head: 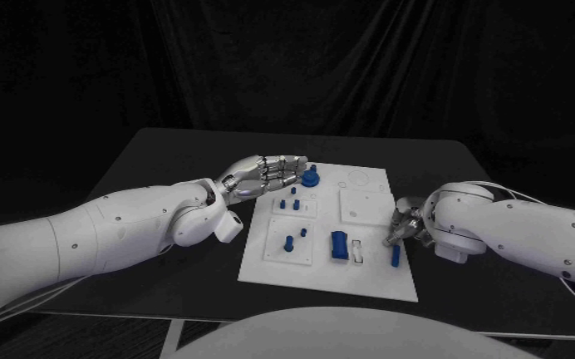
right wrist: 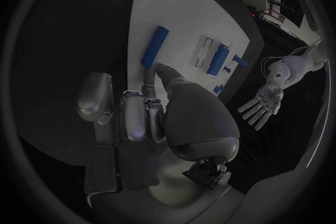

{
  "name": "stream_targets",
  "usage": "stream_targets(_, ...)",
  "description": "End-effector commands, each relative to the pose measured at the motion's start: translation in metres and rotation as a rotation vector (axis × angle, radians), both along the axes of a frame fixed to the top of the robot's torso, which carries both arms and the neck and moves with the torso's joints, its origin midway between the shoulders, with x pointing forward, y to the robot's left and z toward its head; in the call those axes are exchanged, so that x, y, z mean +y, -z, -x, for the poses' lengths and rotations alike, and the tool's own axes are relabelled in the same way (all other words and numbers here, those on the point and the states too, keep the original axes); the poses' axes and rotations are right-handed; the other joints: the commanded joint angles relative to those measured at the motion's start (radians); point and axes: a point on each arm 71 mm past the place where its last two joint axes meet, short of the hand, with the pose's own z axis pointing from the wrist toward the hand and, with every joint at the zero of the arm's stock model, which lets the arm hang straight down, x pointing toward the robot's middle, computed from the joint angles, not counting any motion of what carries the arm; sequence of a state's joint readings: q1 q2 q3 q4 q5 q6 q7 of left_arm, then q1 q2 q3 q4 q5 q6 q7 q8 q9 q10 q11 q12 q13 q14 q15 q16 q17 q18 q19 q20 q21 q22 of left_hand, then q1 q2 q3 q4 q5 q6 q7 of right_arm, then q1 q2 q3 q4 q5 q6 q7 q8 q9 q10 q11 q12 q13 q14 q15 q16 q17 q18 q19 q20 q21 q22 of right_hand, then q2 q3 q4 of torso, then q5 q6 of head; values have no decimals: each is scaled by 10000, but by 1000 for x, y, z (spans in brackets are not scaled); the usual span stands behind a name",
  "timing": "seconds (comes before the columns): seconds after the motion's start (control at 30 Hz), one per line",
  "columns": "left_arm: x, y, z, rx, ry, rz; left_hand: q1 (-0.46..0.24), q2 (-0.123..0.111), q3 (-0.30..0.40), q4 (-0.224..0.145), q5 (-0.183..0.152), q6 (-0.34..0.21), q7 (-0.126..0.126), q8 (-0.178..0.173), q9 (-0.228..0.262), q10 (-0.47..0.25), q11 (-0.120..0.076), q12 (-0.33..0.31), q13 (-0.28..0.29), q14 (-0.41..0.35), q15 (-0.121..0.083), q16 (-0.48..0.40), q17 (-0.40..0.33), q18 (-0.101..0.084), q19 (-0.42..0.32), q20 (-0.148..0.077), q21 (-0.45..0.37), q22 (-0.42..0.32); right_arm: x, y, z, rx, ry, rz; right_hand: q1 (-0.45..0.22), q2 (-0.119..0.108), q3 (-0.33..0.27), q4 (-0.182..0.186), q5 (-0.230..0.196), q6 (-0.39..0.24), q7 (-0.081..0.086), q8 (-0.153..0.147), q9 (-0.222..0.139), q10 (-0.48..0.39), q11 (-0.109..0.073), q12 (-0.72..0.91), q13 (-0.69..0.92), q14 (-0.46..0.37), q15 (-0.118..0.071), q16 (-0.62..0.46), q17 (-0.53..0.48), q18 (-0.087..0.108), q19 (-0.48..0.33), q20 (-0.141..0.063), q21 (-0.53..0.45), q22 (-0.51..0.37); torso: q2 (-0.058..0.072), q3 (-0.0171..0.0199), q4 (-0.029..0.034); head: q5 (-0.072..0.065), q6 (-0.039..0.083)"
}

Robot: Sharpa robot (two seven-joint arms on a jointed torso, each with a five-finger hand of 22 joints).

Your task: Assemble the parts on the task board

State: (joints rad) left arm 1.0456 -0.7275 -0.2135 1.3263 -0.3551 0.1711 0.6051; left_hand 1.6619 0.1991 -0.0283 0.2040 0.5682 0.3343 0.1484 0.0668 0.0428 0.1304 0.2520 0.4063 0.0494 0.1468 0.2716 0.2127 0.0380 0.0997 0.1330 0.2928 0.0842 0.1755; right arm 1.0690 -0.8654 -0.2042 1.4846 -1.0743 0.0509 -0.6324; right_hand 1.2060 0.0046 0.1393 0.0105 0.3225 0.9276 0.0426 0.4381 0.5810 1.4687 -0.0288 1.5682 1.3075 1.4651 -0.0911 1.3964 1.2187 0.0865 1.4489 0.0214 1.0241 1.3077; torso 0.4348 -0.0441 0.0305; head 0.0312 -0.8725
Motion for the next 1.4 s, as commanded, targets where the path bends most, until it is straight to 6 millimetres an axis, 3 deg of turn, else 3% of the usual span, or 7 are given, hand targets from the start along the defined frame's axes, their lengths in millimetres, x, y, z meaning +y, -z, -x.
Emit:
stream_targets(0.03,-2,-1,1,13,89,206,47,-38,61,-2,43,92,531,48,8,4,-43,-42,-6,5,-3,40,13,-145,-54,9,-47,-15,-2,1,2,-183,432,-255,-583,-98,-185,369,-952,-335,120,8,80,1021,68,26,2633,358,44,-146,-201,153,-64,0,-300,1176,-4,0,0,-9,-2)
stream_targets(0.23,-1,0,1,24,85,200,39,-41,86,-10,43,129,559,59,13,0,-65,-50,-6,3,-5,42,13,-141,-61,9,-51,-22,-4,-9,1,-903,263,-268,-1378,-203,-531,1054,-2093,-632,206,148,215,1021,152,26,2633,367,118,-203,-249,168,-60,83,-433,1148,-1,-2,-1,4,-2)
stream_targets(0.53,0,-1,1,5,55,209,34,-44,106,-17,46,159,579,69,17,4,-79,-38,-4,6,-9,49,14,-138,-44,9,-40,2,-15,-41,-4,-1632,-285,151,-1943,-64,-735,1842,-2050,-405,94,435,320,1021,71,26,2633,443,60,-57,30,136,56,50,-238,1228,-2,-1,0,-5,-2)
stream_targets(0.7,0,-1,1,-1,41,203,34,-44,106,-17,46,159,579,69,17,4,-79,-38,-4,6,-9,49,14,-138,-44,9,-40,2,-24,-47,-1,-1382,-435,404,-2436,-3,-888,2504,-1996,24,91,-155,-184,1021,67,26,2633,453,50,-13,118,118,90,31,-200,1278,-2,0,3,-9,-2)
stream_targets(0.8,0,-1,1,1,43,201,34,-44,106,-17,46,159,579,69,17,4,-79,-38,-4,6,-9,49,14,-138,-44,9,-40,2,-27,-48,1,-1121,-610,627,-2312,-13,-838,2568,-1647,602,29,-552,-533,1021,14,26,2633,490,12,97,317,83,157,-3,9,1355,-3,-1,3,-18,-2)
stream_targets(0.97,-1,-1,1,7,55,201,34,-44,106,-17,46,159,579,69,17,4,-79,-38,-4,6,-9,49,14,-138,-44,9,-40,2,-29,-48,2,-841,-808,836,-1973,-66,-640,2356,-447,1118,-49,-909,-789,1021,-56,26,2633,504,-43,157,419,66,196,-54,105,1391,-7,-5,10,-31,-2)
stream_targets(1.4,0,-1,2,3,35,195,26,-53,133,-28,50,195,591,81,22,21,-73,-13,0,14,-18,63,16,-130,-36,8,-34,10,-24,-31,12,-481,-311,317,-1515,-256,-347,1880,-187,1176,10,-1495,-1098,1021,-20,26,2633,493,-31,130,360,38,241,-67,241,1426,3,-2,6,-52,-2)
